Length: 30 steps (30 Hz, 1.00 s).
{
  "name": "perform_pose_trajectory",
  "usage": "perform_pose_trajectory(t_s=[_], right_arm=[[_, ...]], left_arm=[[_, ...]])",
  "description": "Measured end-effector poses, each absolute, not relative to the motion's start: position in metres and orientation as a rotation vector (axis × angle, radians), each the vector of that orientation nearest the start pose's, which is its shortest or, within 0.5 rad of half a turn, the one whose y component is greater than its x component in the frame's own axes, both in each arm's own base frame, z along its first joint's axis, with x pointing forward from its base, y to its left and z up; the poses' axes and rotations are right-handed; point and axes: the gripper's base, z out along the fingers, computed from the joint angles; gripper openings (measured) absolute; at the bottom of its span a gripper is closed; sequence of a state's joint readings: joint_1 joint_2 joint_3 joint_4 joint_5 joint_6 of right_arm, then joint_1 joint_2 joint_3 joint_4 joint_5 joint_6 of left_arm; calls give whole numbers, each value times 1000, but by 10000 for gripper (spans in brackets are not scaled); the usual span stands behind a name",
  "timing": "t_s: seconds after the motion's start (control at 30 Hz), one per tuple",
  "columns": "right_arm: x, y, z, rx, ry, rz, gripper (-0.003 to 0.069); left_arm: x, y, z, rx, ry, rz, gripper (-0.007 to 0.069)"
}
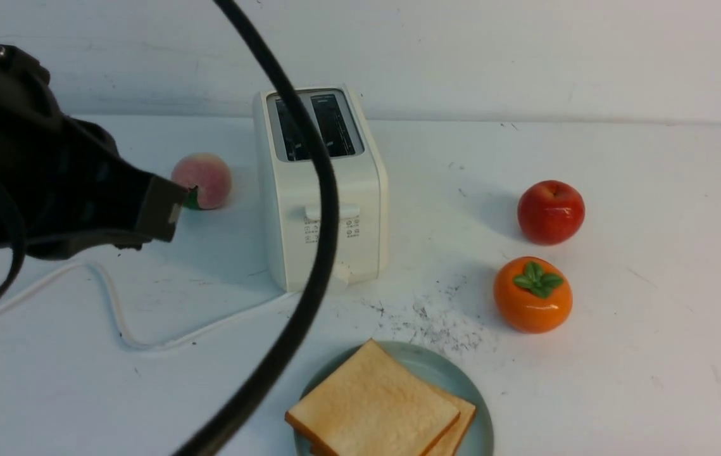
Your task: Take toasted bread from bread machine on white table place on plate.
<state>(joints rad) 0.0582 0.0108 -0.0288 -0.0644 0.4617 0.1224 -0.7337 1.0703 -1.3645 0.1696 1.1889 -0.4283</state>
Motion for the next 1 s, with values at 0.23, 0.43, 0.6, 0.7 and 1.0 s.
perform_pose_trajectory(t_s=[0.23, 0.43, 0.6, 0.7, 1.0], right_arm=[[51, -2, 174, 56, 1890, 25, 17], [52, -2, 174, 69, 1887, 15, 22], [52, -2, 174, 69, 1886, 15, 27], [52, -2, 174, 69, 1884, 16, 29], [52, -2, 174, 68, 1884, 16, 33]], left_arm=[[152, -112, 444, 325, 2285, -324, -13], [143, -97, 459, 240, 2167, -345, -12], [119, -74, 473, 203, 2094, -385, -12], [99, -56, 475, 187, 2051, -423, -13], [49, -22, 398, 123, 1924, -654, -13]])
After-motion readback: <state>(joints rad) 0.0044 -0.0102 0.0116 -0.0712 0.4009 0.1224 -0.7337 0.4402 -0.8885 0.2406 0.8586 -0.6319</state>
